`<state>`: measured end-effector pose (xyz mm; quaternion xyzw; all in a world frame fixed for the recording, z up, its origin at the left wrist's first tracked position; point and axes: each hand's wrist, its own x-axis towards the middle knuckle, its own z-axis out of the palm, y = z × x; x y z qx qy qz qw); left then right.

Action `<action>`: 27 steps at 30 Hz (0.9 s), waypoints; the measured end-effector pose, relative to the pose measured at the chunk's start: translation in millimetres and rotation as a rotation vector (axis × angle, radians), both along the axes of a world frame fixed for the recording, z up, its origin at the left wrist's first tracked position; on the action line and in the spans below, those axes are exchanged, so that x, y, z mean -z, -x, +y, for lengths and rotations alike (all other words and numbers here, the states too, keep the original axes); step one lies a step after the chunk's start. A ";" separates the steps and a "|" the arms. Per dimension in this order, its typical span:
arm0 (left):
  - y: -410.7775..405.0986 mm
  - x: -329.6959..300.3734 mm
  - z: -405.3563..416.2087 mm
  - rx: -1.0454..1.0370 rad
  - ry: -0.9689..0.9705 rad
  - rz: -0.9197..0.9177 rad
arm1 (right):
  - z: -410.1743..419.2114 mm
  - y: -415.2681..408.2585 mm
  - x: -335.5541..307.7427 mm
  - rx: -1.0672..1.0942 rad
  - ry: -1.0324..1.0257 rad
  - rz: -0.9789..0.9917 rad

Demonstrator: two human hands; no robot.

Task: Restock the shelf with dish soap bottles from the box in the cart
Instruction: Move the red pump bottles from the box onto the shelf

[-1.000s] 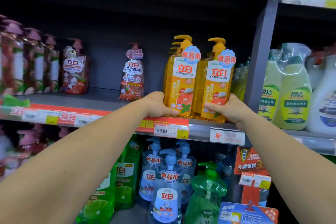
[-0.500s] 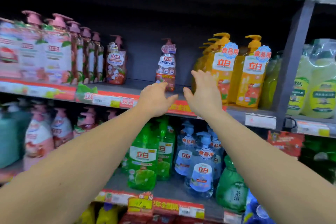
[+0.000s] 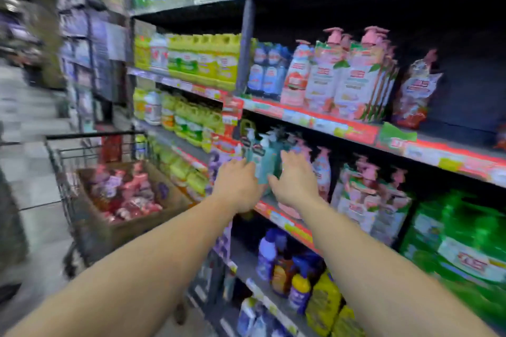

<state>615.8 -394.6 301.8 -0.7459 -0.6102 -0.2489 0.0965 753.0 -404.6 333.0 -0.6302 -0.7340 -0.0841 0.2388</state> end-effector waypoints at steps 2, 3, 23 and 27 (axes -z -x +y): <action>50.3 15.3 0.6 -0.082 0.039 -0.025 | 16.2 50.5 13.1 -0.088 0.022 0.002; 73.1 23.3 0.1 -0.122 0.054 -0.045 | 23.1 73.6 19.5 -0.127 0.034 0.001; 360.2 149.6 130.9 -0.662 0.412 -0.309 | 237.2 342.2 160.9 -0.451 0.452 0.006; 402.2 170.4 155.5 -0.681 0.506 -0.408 | 293.4 367.9 179.7 -0.416 0.519 -0.012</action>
